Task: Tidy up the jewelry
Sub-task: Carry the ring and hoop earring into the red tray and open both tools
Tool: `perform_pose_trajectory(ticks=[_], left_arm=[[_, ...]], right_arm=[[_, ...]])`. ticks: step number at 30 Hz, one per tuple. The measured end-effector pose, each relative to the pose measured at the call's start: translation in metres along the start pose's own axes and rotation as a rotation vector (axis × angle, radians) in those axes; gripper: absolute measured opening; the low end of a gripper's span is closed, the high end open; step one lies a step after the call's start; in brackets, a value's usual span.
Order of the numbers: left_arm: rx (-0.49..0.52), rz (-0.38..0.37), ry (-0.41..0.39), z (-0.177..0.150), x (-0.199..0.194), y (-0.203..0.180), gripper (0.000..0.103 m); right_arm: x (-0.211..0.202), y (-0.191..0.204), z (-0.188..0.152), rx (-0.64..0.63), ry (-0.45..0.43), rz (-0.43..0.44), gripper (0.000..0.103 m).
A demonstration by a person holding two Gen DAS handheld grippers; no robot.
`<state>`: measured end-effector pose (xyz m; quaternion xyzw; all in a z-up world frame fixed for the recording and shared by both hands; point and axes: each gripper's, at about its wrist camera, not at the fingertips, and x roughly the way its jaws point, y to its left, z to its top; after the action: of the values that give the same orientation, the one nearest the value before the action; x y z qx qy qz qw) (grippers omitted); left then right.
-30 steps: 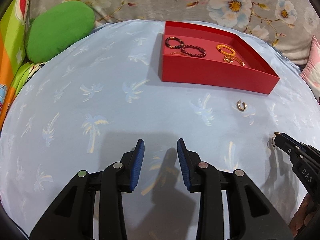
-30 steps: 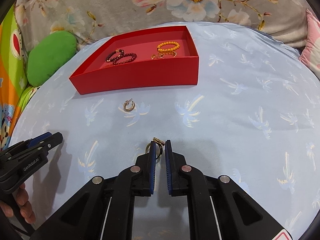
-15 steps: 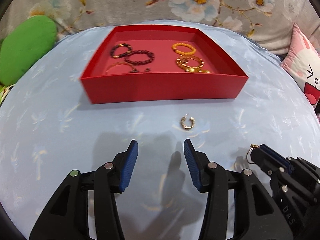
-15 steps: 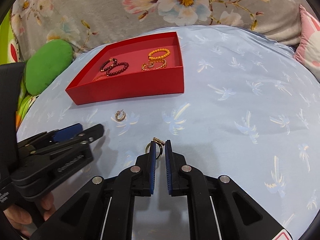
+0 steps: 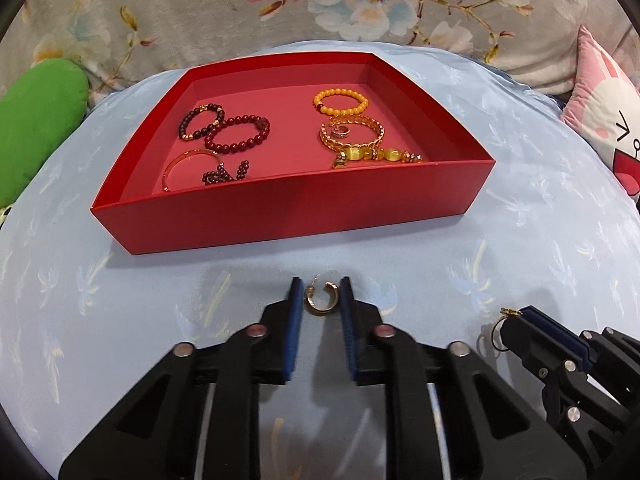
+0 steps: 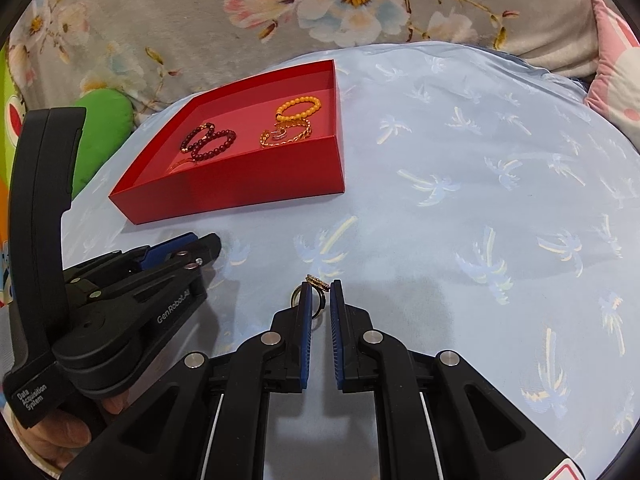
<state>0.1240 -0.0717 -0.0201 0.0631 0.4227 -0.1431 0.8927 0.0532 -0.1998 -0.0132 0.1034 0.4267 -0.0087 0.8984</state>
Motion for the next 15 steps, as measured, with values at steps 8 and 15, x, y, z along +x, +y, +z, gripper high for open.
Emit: perform_pose_trajectory(ticks=[8,15], left_arm=[[0.008,-0.016,0.000,-0.004,-0.007,-0.001,0.017],[0.000,-0.021,-0.015,-0.012,-0.031,0.001,0.017]], right_arm=[[-0.002,0.003,-0.001,0.001,0.003,0.002,0.009],[-0.015,0.015,-0.003,-0.022,-0.021,0.018,0.009]])
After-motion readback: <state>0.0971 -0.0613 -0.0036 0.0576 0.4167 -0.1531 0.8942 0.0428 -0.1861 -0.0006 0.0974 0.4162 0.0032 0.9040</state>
